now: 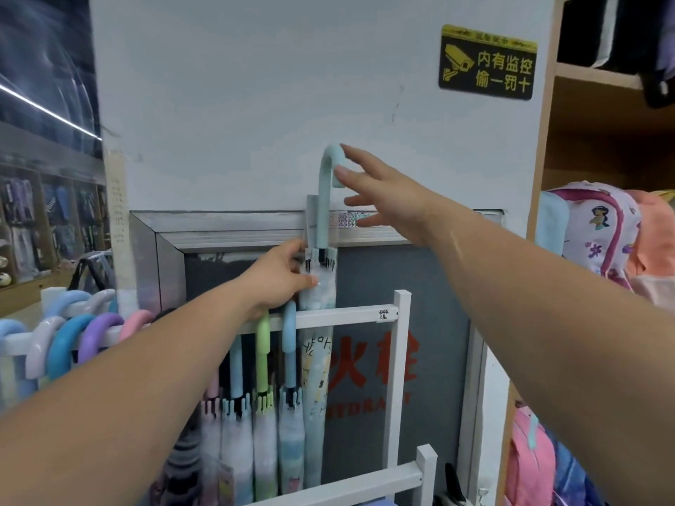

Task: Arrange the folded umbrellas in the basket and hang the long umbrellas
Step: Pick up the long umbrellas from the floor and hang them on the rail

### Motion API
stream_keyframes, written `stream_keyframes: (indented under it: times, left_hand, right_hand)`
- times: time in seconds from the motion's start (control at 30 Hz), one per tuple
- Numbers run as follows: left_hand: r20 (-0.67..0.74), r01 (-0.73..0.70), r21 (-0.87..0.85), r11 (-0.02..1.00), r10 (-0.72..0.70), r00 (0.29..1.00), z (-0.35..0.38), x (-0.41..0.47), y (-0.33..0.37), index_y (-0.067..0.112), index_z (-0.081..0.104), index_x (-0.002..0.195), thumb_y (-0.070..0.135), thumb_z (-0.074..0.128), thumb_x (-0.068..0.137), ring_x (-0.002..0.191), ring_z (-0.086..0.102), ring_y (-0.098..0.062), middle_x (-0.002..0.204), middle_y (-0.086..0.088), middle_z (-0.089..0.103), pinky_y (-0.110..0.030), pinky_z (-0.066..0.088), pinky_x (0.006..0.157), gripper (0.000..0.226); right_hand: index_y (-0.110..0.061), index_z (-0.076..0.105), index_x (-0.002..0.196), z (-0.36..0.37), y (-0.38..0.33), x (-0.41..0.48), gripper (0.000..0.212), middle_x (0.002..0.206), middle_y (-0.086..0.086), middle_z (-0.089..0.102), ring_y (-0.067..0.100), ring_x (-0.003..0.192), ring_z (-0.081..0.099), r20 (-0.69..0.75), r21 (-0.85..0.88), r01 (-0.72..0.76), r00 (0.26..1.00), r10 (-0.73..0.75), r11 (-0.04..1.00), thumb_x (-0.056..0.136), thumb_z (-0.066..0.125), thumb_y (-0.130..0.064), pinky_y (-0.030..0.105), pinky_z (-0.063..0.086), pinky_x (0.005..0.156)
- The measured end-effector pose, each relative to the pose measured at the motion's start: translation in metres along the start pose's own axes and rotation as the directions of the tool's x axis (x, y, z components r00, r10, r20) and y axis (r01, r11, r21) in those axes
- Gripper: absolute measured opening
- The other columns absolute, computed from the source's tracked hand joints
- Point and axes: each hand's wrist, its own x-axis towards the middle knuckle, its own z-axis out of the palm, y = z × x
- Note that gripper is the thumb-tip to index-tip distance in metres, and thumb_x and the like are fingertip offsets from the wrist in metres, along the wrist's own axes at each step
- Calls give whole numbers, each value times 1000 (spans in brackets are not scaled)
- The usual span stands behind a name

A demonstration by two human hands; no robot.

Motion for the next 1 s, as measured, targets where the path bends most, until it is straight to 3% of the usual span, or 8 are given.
stream_keyframes:
  times: [0.23, 0.4, 0.6, 0.77, 0.9, 1.0]
  left_hand:
    - [30, 33, 13, 999, -34, 999, 2, 1, 1, 30, 57, 131, -3, 66, 90, 104, 70, -26, 106, -3, 76, -36, 56, 81, 54]
    - [36, 65, 78, 995, -68, 997, 2, 5, -3, 34, 58, 130, 0, 71, 86, 103, 69, -36, 101, -11, 76, -50, 54, 96, 57]
    - [43, 93, 116, 989, -99, 994, 3, 4, -3, 28, 59, 131, -1, 75, 82, 95, 73, -26, 95, -6, 78, -45, 56, 95, 59]
    - [64, 111, 192, 975, -125, 990, 0, -7, -1, 28, 59, 130, 4, 77, 82, 89, 73, -29, 96, -14, 76, -41, 58, 88, 56]
    - [58, 118, 222, 968, -134, 989, -4, -24, -2, 21, 60, 129, 21, 77, 87, 92, 74, -17, 94, -2, 78, -37, 55, 95, 46]
    - [48, 98, 325, 941, -120, 992, -12, -40, -3, 24, 56, 134, 41, 78, 84, 103, 67, -8, 109, 6, 73, -32, 52, 96, 57]
  right_hand:
    - [-57, 28, 146, -7, 4, 16, 68, 125, -15, 59, 24, 123, 57, 113, 101, -20, 994, 9, 995, 91, 66, -46, 46, 50, 102]
    - [-57, 35, 143, -6, 13, 22, 64, 137, -12, 53, 20, 128, 52, 139, 123, -19, 990, 2, 992, 90, 68, -42, 46, 42, 109]
    - [-48, 42, 142, -2, 20, 25, 62, 138, 0, 52, 20, 122, 60, 176, 190, 13, 983, -47, 982, 90, 71, -32, 50, 49, 102]
    - [-34, 54, 132, 7, 24, 19, 59, 115, 6, 56, 19, 98, 65, 168, 286, 46, 981, -98, 957, 81, 76, -12, 56, 53, 94]
    - [-29, 58, 127, 20, 36, 10, 59, 118, 8, 54, 22, 101, 66, 141, 290, 41, 986, -85, 956, 77, 79, -5, 55, 56, 91]
    - [-29, 60, 126, 30, 51, 1, 61, 121, 6, 55, 23, 106, 67, 144, 224, 8, 989, -42, 974, 75, 82, -6, 53, 56, 91]
